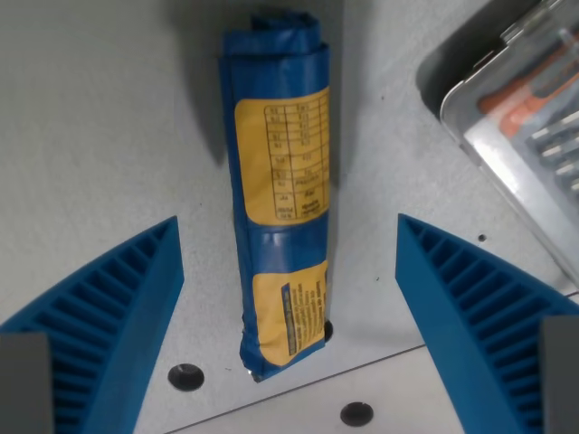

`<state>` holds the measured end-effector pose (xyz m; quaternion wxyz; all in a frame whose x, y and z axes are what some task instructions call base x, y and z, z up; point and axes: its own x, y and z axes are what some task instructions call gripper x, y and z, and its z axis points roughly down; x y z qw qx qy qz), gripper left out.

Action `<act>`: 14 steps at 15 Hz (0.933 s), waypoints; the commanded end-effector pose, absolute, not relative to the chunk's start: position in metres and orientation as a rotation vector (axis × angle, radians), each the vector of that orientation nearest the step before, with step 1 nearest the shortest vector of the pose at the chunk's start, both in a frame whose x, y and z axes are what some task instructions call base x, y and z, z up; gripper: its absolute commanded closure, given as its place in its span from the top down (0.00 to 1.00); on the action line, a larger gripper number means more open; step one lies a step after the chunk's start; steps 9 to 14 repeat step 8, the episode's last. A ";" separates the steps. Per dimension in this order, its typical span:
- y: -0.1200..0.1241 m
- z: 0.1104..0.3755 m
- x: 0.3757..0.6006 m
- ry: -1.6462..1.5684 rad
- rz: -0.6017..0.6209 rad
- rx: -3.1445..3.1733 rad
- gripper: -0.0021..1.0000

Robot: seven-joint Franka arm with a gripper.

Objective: Move above the blue bag

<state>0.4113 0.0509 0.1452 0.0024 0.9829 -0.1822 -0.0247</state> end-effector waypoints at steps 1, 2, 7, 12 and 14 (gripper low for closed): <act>0.057 0.140 0.405 -0.624 0.063 3.100 1.00; 0.057 0.140 0.404 -0.622 0.063 3.100 1.00; 0.057 0.138 0.402 -0.619 0.064 3.101 1.00; 0.057 0.138 0.402 -0.619 0.064 3.101 1.00; 0.057 0.138 0.402 -0.619 0.064 3.101 1.00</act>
